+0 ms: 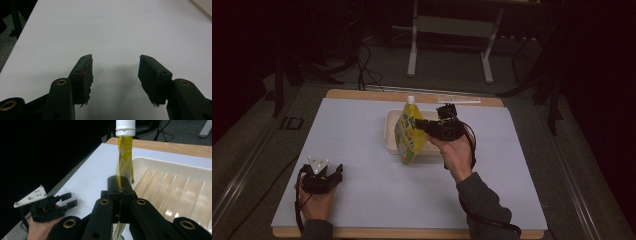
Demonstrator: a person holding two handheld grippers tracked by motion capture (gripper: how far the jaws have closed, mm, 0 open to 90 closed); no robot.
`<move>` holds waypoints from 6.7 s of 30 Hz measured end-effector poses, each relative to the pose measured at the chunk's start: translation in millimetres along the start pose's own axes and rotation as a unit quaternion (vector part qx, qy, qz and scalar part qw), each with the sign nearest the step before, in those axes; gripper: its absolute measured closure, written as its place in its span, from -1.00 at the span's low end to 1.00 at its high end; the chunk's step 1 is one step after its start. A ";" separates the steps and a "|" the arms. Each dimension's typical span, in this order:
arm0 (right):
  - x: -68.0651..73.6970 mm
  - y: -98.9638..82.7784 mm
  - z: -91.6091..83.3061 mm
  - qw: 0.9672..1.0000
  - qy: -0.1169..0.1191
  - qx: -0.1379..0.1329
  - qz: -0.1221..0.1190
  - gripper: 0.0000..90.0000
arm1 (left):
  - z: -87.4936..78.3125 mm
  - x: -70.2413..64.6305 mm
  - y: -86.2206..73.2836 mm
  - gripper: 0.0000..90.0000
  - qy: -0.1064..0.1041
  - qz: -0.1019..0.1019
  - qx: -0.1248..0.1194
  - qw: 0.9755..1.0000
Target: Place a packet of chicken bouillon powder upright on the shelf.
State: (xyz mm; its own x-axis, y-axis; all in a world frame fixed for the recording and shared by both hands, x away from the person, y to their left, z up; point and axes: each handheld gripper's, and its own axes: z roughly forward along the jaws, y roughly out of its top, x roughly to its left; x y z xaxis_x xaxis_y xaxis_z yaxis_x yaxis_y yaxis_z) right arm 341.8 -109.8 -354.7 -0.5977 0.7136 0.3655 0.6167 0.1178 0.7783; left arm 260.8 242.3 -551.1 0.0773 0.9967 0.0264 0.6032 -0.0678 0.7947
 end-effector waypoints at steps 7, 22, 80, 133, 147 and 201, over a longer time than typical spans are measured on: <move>3.2 1.7 3.8 1.000 -0.011 -0.022 0.009 1.00 | 0.1 0.1 0.0 0.00 -0.001 0.000 0.000 1.000; 6.0 11.3 14.3 0.998 -0.033 -0.053 0.018 1.00 | 0.2 0.1 0.0 0.00 -0.001 0.001 0.001 1.000; 11.9 11.3 59.7 0.991 -0.113 -0.061 0.038 1.00 | -1.4 3.0 -1.0 -0.01 -0.006 -0.011 -0.007 1.000; -5.8 25.1 104.1 0.990 -0.128 -0.005 0.052 1.00 | -1.0 3.3 -1.1 -0.01 -0.007 -0.012 -0.007 1.000; -5.5 25.7 99.4 0.993 -0.113 0.000 0.030 0.86 | -1.2 3.1 -1.1 -0.01 -0.006 -0.012 -0.008 1.000; -20.9 -17.8 1.4 0.997 -0.049 -0.013 -0.065 0.80 | 0.0 -2.5 -0.6 -0.01 0.021 0.007 0.006 1.000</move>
State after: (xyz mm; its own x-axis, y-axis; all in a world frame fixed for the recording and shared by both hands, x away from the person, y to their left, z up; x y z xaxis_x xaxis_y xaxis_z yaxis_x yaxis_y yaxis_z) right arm 344.0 -125.8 -376.9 -0.6175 0.7577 0.2109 0.5237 0.1961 0.8290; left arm 260.2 239.8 -551.6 0.0532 0.9966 0.0624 0.6123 -0.0819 0.7864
